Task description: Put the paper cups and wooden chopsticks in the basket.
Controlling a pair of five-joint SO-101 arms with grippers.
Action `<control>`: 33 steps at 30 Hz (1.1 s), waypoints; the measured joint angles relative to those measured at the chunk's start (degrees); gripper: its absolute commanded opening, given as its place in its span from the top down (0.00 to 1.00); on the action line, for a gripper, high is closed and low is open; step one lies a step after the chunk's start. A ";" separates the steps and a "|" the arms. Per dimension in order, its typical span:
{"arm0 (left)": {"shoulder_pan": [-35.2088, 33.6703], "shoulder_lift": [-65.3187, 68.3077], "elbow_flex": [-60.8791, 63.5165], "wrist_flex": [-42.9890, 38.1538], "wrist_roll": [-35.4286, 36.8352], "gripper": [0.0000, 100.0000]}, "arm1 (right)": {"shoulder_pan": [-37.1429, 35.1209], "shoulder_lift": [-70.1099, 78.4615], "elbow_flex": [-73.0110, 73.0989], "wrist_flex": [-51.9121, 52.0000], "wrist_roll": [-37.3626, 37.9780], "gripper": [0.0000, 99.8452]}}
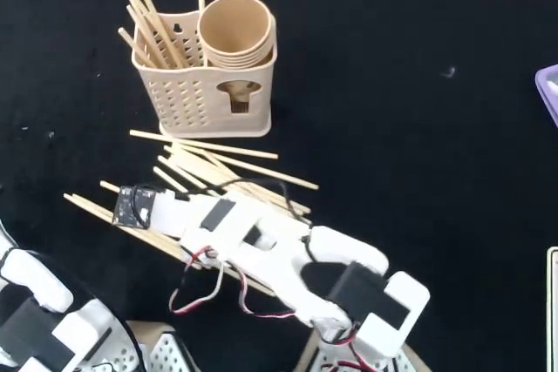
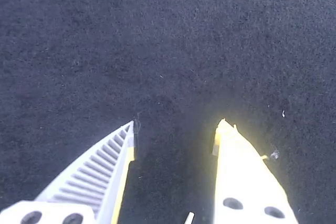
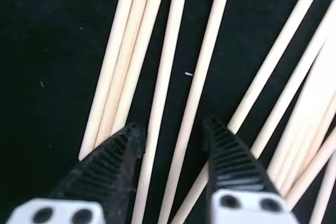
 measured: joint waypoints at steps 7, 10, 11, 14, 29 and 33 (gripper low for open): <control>0.00 0.00 0.00 0.00 0.00 0.76 | 0.26 0.00 -0.79 0.00 0.88 0.99; 0.00 0.00 0.00 0.00 0.00 0.76 | 0.26 0.00 -1.14 1.32 0.88 0.99; 0.00 0.00 0.00 0.00 0.00 0.76 | 0.26 0.00 -1.14 1.67 0.88 0.99; 0.00 0.00 0.00 0.00 0.00 0.76 | 0.26 -1.93 -1.05 3.43 0.88 0.99; 0.00 0.00 0.00 0.00 0.00 0.76 | 3.96 -31.12 8.09 3.34 -5.19 0.99; 0.00 0.00 0.00 0.00 0.00 0.76 | 5.45 -43.69 8.18 3.69 -5.63 0.99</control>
